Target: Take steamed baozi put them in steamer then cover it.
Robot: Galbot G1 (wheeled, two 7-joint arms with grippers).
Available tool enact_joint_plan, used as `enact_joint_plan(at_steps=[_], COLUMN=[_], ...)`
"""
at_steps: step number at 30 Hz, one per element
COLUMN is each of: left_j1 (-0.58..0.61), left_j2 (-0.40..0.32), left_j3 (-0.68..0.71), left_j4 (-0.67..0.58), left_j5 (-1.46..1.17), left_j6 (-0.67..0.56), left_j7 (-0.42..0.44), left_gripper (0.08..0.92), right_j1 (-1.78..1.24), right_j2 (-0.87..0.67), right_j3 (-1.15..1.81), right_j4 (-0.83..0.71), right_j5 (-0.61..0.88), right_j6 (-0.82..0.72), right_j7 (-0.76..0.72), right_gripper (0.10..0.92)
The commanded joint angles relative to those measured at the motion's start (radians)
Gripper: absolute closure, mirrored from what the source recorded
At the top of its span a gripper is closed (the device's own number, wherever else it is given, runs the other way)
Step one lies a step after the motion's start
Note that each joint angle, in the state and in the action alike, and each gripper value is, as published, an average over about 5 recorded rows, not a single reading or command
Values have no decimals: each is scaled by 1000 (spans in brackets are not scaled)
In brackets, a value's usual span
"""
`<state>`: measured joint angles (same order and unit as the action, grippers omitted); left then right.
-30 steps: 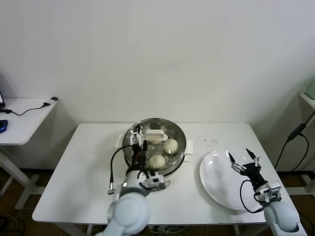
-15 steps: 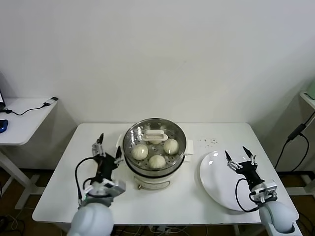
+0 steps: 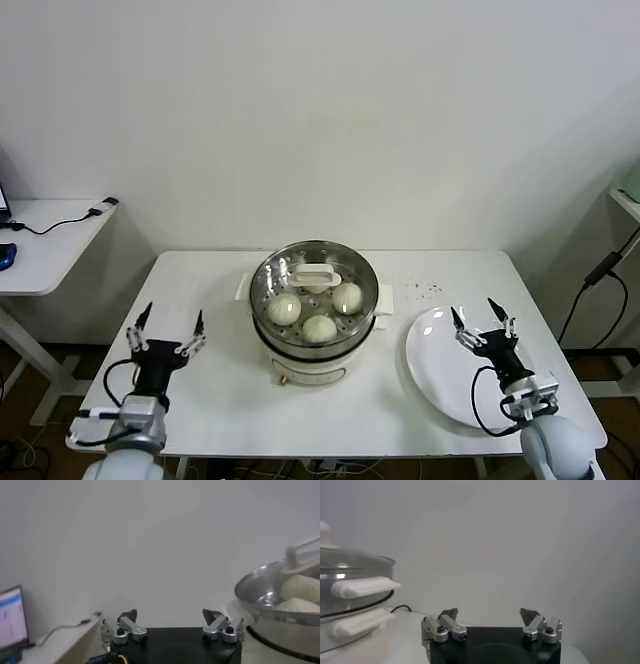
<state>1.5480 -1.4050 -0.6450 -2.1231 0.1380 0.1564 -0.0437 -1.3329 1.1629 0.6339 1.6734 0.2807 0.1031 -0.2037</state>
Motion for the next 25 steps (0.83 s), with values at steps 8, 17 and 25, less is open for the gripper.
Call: enact_joint_plan(at_steps=[8,17,25], left_j1=[105,102,93], left_j2=[-70,-70,-66], left_j3=[-147,-138,-147], left_j4=[37,33,49], left_j5=[-249,-219,-216], left_j6=[-200,-202,-210], left_j7=[47,52,68], left_gripper=[177,177,177], right_j1=[-72,-66,-67], right_j2=[48,87,100], right_j3=[31,20,19], right_j4=[61,62,64], right_j5=[-14,-7,-14], right_j6=[-4,-7,-17], right_j7=[1,-7,-16], right_gripper=[203,203,203])
